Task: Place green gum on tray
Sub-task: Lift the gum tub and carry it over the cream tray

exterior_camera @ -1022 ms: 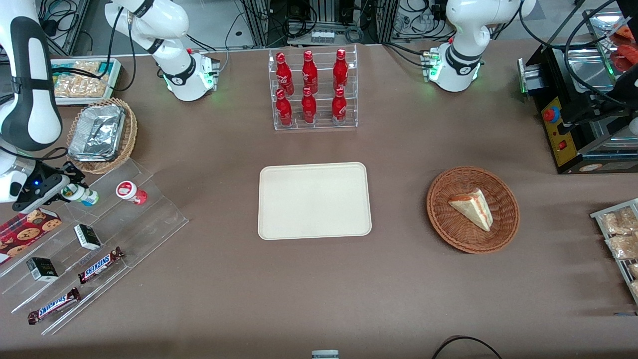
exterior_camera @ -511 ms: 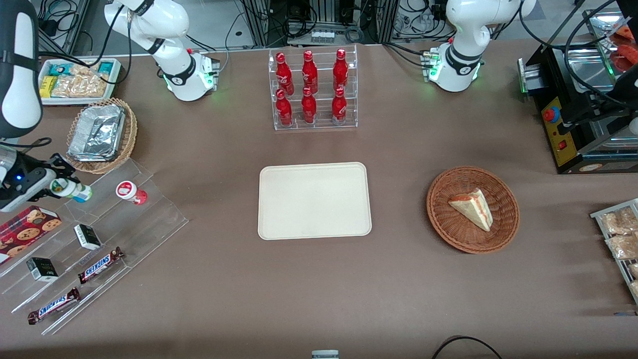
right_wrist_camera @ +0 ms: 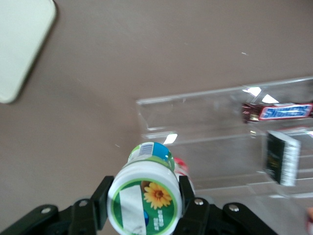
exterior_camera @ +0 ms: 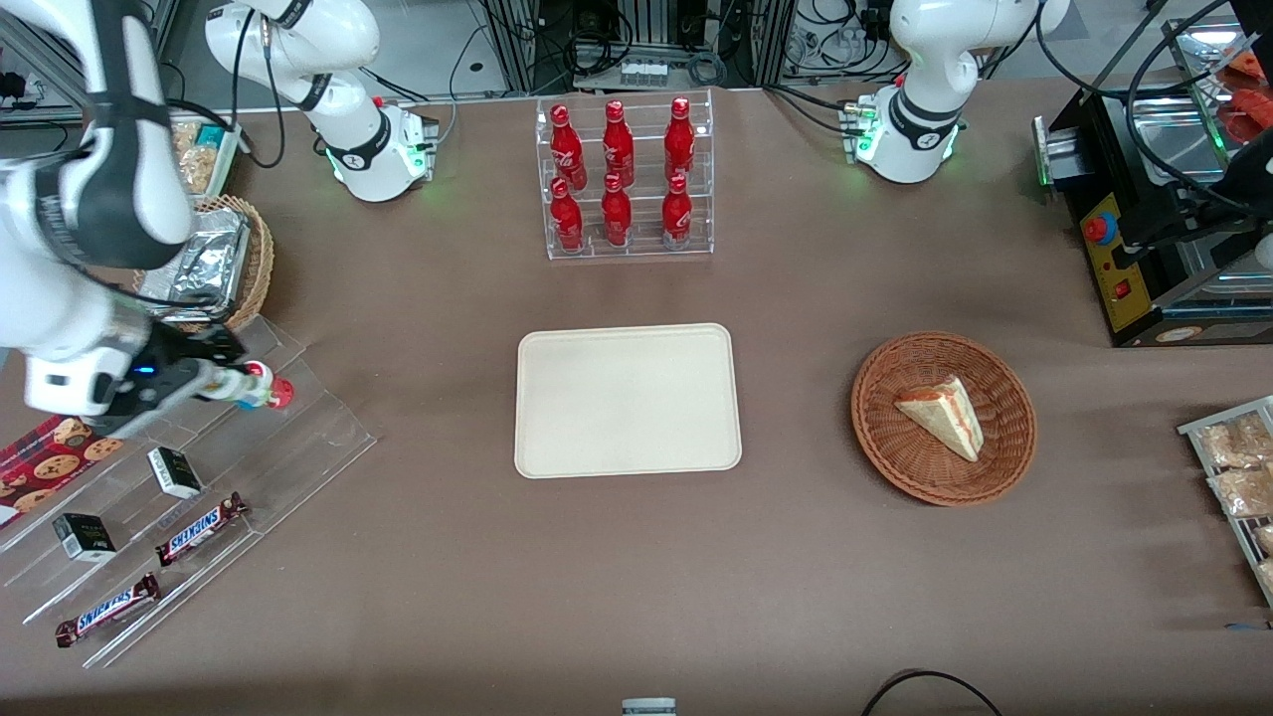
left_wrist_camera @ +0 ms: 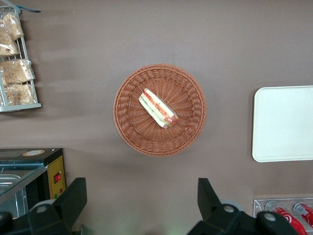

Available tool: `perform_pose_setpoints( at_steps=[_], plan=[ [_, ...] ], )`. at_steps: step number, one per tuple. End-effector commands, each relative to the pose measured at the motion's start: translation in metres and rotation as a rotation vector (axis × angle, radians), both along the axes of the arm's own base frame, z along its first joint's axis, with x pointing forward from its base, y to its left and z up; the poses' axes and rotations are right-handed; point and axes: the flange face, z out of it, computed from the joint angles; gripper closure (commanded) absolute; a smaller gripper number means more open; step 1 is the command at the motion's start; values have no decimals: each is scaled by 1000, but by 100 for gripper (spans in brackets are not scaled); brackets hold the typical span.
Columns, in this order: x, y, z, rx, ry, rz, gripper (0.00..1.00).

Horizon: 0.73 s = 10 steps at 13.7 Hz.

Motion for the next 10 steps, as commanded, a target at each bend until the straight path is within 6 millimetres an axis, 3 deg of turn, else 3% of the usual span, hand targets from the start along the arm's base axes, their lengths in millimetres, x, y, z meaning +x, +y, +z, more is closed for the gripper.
perform_pose_setpoints(
  at_steps=[1, 5, 10],
  plan=[
    [-2, 73, 0, -16, 23, -102, 100],
    [-6, 195, -6, -48, 10, -277, 100],
    [-4, 304, -24, -8, 39, -447, 100]
  ],
)
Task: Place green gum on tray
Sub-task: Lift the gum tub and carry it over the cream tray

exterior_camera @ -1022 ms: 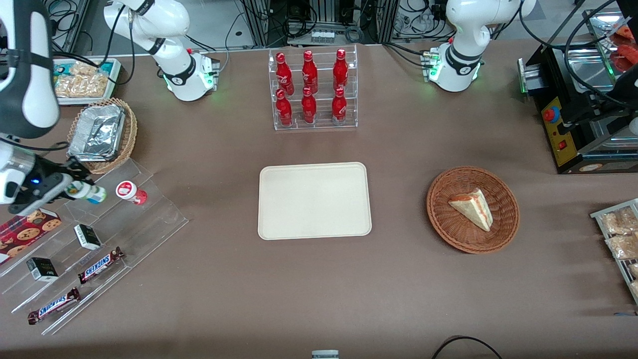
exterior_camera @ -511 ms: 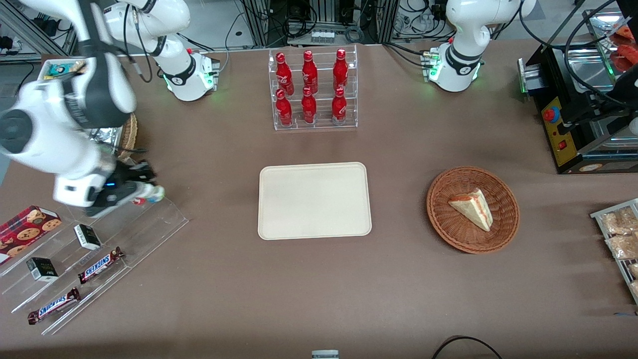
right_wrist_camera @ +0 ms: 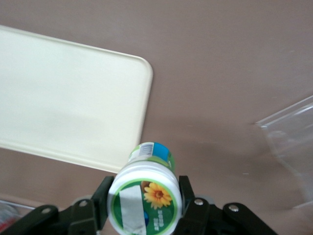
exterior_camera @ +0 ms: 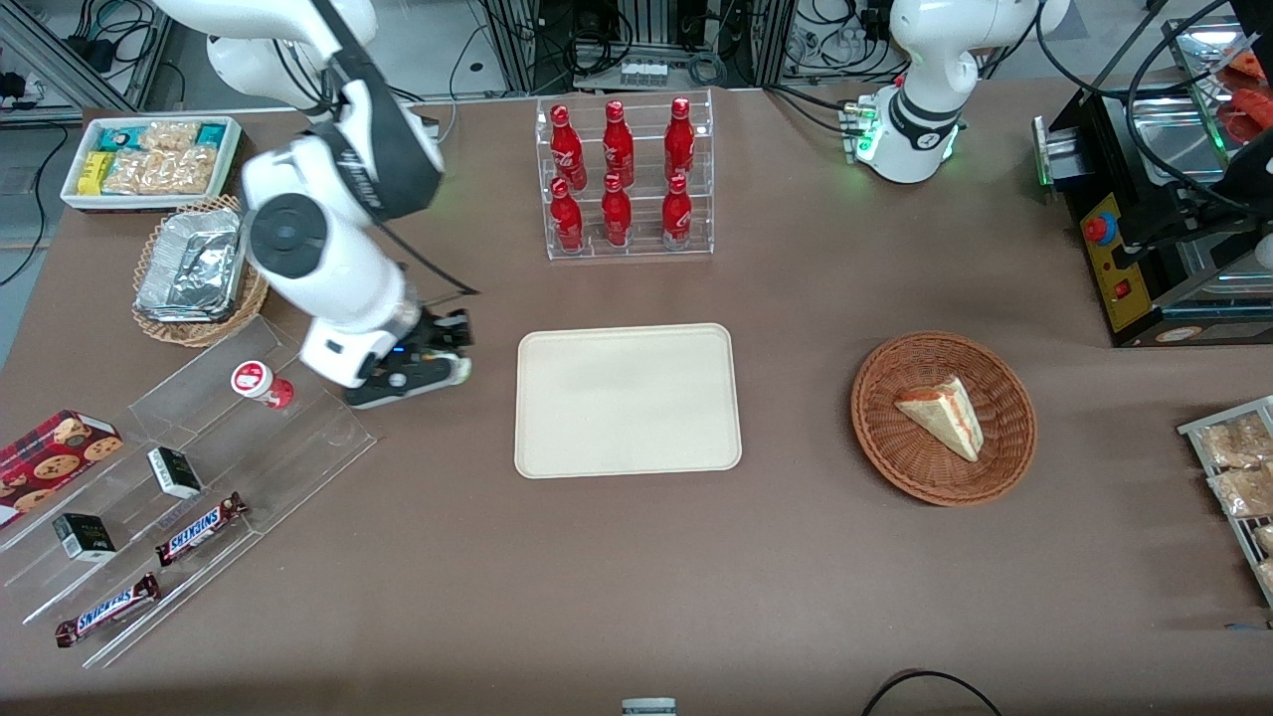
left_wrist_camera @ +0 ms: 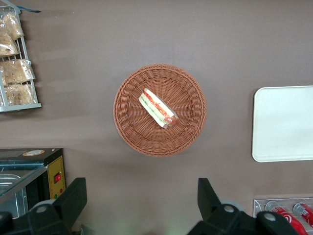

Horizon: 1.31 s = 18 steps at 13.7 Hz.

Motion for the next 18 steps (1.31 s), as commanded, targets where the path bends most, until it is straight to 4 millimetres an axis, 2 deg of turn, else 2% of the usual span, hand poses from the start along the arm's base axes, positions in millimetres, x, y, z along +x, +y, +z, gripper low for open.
perform_pose_setpoints(
  at_steps=[1, 4, 7, 13, 18],
  plan=[
    [11, 50, -19, -4, 12, -89, 100],
    [9, 103, -38, -8, -17, -161, 100],
    [8, 132, -68, 2, -48, -204, 100],
    [-1, 170, -128, 22, -72, -265, 100],
    [-7, 189, -170, 41, -93, -289, 100]
  ],
)
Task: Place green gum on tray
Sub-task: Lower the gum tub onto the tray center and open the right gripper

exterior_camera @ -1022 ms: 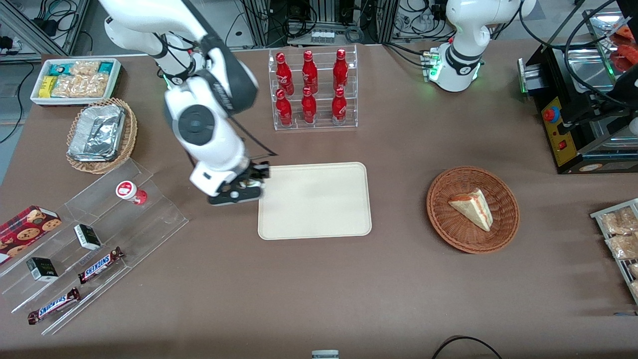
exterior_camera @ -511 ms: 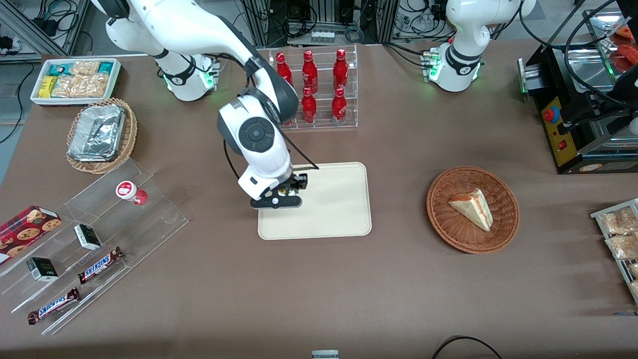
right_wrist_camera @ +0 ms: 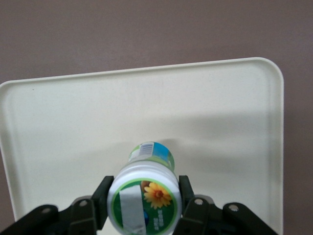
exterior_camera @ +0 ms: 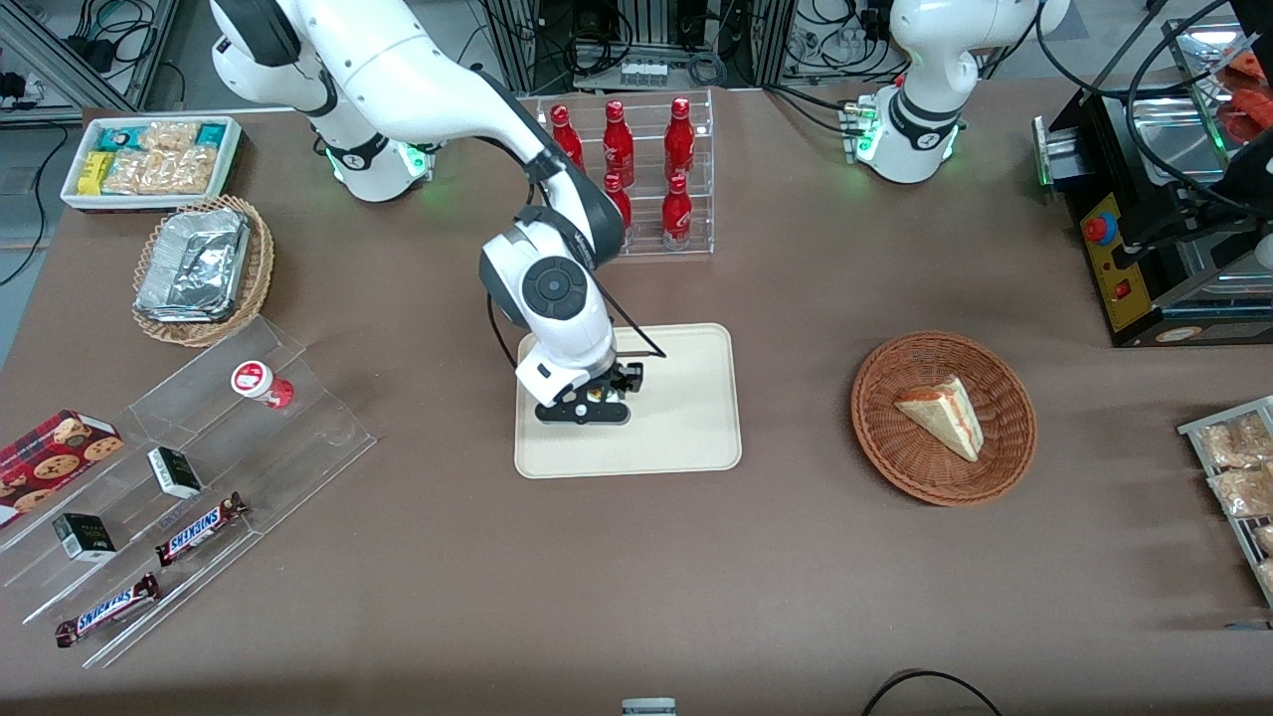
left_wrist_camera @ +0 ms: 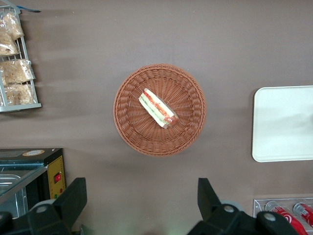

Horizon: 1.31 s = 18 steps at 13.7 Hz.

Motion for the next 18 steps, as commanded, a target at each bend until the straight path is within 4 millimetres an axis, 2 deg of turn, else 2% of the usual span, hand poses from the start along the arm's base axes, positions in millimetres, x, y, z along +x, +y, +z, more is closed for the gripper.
perform_pose_setpoints(
  at_steps=[1, 4, 7, 8, 9, 10, 11, 18],
  plan=[
    [2, 16, -16, 24, -13, -21, 100],
    [2, 22, -32, 23, -19, -26, 100],
    [-3, 27, -38, 19, -22, -16, 98],
    [-3, 27, -40, 17, -22, -13, 83],
    [-2, 26, -43, 12, -21, -12, 56],
    [-2, 26, -44, 15, -28, -8, 24],
    [-1, 26, -43, 18, -36, -3, 0],
    [-4, 31, -40, 5, -55, 28, 0]
  ],
)
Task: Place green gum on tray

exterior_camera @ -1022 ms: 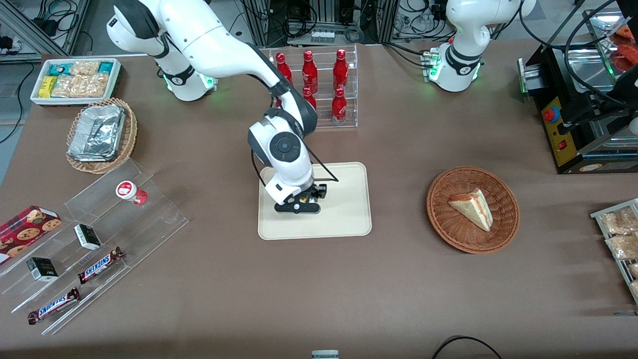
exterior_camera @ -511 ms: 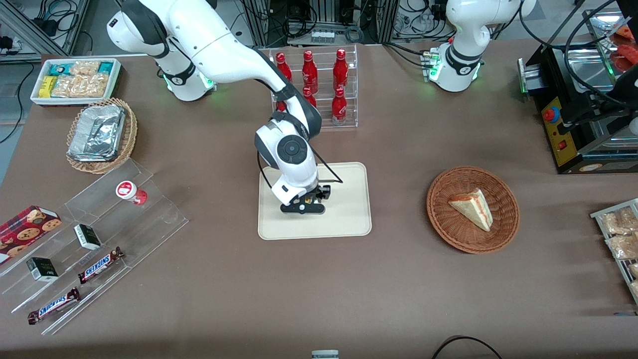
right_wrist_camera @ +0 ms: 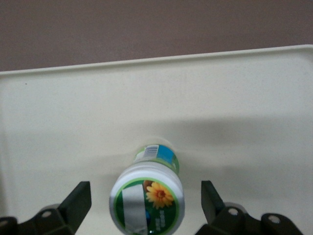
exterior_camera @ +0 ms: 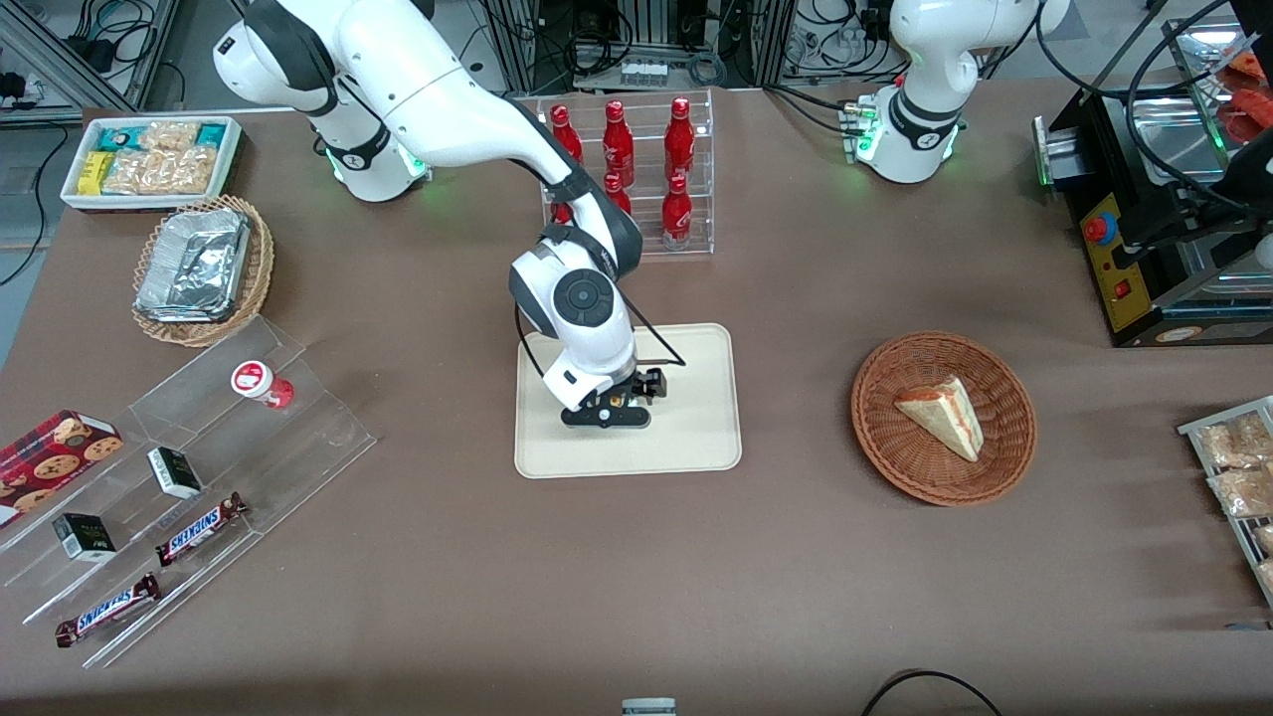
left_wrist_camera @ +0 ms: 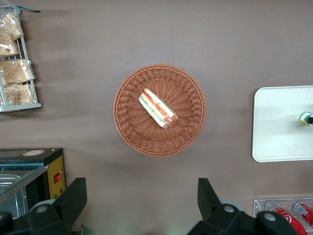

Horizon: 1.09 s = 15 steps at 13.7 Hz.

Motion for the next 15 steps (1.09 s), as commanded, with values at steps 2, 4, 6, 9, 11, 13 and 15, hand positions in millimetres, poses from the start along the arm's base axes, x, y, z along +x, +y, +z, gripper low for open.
perform_pose_setpoints(
  at_steps=[2, 4, 6, 9, 11, 13, 15],
  plan=[
    [5, 6, 8, -14, -44, 35, 0],
    [4, 7, 18, -15, -45, 44, 0],
    [4, 0, 35, -36, -21, 88, 0],
    [4, -21, 91, -63, 27, 161, 0],
    [2, -46, 129, -94, 97, 228, 0],
    [4, -70, 161, -101, 134, 247, 0],
    [1, -87, 188, -104, 161, 264, 0]
  ],
)
